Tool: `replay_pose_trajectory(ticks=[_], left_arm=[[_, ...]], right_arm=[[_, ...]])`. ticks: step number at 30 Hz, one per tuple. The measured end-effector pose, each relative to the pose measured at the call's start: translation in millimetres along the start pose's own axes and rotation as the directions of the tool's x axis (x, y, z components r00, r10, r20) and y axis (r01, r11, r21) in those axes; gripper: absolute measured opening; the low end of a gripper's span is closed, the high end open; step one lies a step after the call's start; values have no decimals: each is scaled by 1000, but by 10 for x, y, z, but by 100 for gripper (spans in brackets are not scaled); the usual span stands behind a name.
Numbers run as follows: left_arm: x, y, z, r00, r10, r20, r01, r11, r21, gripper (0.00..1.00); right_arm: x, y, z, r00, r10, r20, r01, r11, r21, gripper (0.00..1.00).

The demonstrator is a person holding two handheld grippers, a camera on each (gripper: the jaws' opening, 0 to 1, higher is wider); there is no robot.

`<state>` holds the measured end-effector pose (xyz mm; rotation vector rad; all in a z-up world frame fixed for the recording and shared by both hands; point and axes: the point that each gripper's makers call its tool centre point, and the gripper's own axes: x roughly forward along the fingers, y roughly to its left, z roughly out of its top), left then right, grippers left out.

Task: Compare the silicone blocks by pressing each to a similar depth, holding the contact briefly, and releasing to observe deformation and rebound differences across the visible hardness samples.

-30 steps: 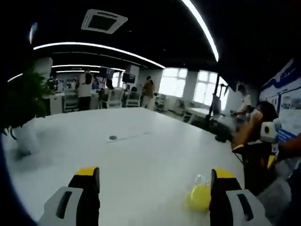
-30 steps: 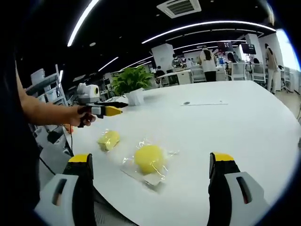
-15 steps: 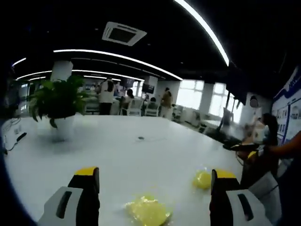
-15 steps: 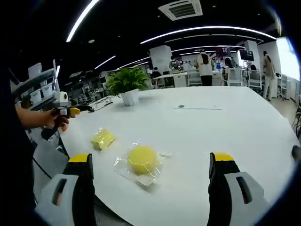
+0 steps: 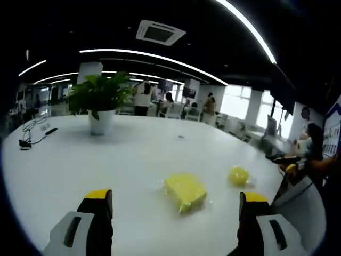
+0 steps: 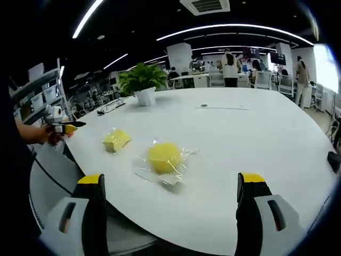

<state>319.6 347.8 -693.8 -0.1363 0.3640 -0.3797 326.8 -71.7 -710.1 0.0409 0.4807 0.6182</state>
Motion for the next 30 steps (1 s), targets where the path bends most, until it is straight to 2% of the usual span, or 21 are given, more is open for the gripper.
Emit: replay_pose_trajectory(ticks=[4, 8, 14, 19, 24, 30], left_arm=[[-51, 15, -66, 1000, 1, -2, -1, 1000, 27, 100], [-43, 3, -80, 999, -36, -13, 36, 999, 12, 100], [-27, -67, 29, 998, -66, 10, 66, 998, 8, 100], [-89, -67, 118, 998, -53, 42, 53, 998, 20, 100], [-137, 1, 125, 998, -25, 58, 25, 1000, 0, 100], [-174, -56, 113, 998, -35, 45, 35, 999, 1, 100]], right_arm=[[25, 9, -22, 1000, -21, -4, 21, 999, -32, 96], [63, 20, 74, 1000, -16, 23, 16, 1000, -25, 96], [82, 81, 73, 1000, -11, 23, 11, 1000, -17, 96], [101, 117, 61, 1000, -1, 23, 1, 1000, -20, 96], [96, 143, 44, 1000, 8, 18, -7, 1000, -29, 96], [3, 112, 33, 999, -11, 31, 11, 1000, 3, 96]])
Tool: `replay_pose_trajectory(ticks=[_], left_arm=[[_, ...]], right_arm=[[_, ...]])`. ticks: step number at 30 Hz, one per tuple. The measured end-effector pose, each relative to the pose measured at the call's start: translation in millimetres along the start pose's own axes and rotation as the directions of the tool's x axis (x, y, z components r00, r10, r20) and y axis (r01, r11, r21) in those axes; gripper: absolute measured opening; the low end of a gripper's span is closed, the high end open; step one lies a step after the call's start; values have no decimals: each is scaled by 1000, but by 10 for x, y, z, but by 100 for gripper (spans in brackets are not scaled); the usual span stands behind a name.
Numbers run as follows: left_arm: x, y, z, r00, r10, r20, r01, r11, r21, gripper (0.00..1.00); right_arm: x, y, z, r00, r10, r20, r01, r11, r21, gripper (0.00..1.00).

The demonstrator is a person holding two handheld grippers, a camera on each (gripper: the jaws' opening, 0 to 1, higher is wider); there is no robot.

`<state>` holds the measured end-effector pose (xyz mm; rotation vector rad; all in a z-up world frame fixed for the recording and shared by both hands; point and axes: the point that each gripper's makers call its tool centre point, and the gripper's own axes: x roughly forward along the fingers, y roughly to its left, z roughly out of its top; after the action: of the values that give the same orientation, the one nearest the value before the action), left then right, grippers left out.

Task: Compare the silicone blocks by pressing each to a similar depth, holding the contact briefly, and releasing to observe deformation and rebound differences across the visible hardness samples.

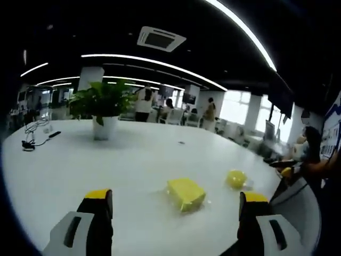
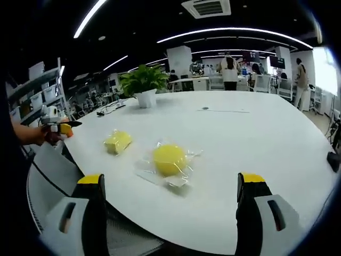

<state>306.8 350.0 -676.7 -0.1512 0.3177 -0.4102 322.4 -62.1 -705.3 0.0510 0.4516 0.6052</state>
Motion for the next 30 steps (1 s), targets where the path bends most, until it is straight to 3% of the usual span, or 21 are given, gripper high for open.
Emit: replay_pose_trajectory(ticks=[18, 24, 30], left_arm=[[12, -99, -2, 1000, -14, 1, 14, 1000, -22, 100], [-10, -26, 16, 1000, 0, 9, 0, 999, -35, 100], [-2, 18, 0, 1000, 17, 11, -17, 999, -35, 100]], right_arm=[[-21, 104, 99, 998, 41, 41, -42, 999, 33, 96], [-17, 98, 120, 998, 14, 69, -18, 999, 50, 96], [-15, 132, 60, 998, 32, 46, -34, 998, 46, 96]])
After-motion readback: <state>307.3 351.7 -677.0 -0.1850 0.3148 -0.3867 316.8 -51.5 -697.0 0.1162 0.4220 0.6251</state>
